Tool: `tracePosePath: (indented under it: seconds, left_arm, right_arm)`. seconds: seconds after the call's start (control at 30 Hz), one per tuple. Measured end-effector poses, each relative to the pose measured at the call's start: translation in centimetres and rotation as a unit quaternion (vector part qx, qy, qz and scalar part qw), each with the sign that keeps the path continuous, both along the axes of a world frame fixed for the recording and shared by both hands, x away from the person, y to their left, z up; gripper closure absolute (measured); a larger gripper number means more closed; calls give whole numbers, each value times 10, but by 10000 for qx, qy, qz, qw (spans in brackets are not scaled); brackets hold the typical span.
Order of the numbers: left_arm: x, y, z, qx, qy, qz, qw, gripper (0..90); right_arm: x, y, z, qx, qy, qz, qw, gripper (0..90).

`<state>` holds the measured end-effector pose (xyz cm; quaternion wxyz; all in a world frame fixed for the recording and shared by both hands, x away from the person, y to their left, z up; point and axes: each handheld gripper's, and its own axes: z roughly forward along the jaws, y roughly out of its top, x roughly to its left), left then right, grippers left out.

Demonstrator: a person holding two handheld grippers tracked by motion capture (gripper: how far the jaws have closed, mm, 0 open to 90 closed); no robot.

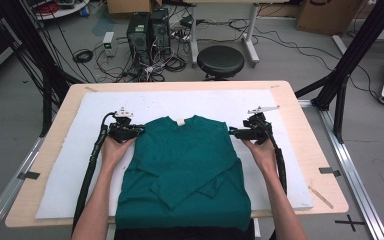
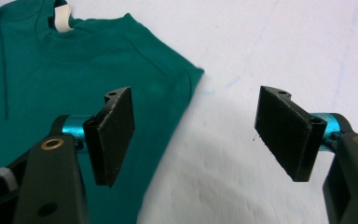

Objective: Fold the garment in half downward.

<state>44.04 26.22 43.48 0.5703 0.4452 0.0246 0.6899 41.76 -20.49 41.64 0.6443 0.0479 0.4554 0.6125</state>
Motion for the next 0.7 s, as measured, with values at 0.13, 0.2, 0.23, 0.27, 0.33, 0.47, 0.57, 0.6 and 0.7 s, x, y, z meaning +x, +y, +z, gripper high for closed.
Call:
tracePosePath:
  seconds: [0.13,0.2,0.23,0.27,0.33,0.47,0.57,0.6,0.7]
  left_arm:
    - [0,0,0,-7,7,-29,10000,848]
    - [0,0,0,-11,8,-38,10000,848]
    - [0,0,0,-10,12,-45,10000,848]
    - [0,0,0,-7,14,-48,10000,848]
    - [0,0,0,-7,14,-49,10000,847]
    - [0,0,0,-4,14,-39,10000,846]
    - [0,0,0,-2,13,-44,10000,845]
    - [0,0,0,-4,10,-39,10000,845]
    - [0,0,0,-4,5,-21,10000,844]
  right_arm:
    - [2,16,22,-140,91,-173,9997,289]
    - [5,24,31,-215,163,-308,9992,291]
    - [6,28,34,-223,147,-353,9990,294]
    - [8,31,37,-247,155,-409,9987,294]
    - [11,36,43,-302,227,-440,9983,297]
    - [17,43,48,-303,289,-560,9976,361]
    - [22,43,50,-309,389,-588,9970,394]
    - [23,43,51,-310,406,-618,9968,401]
    - [25,44,52,-267,434,-694,9963,430]
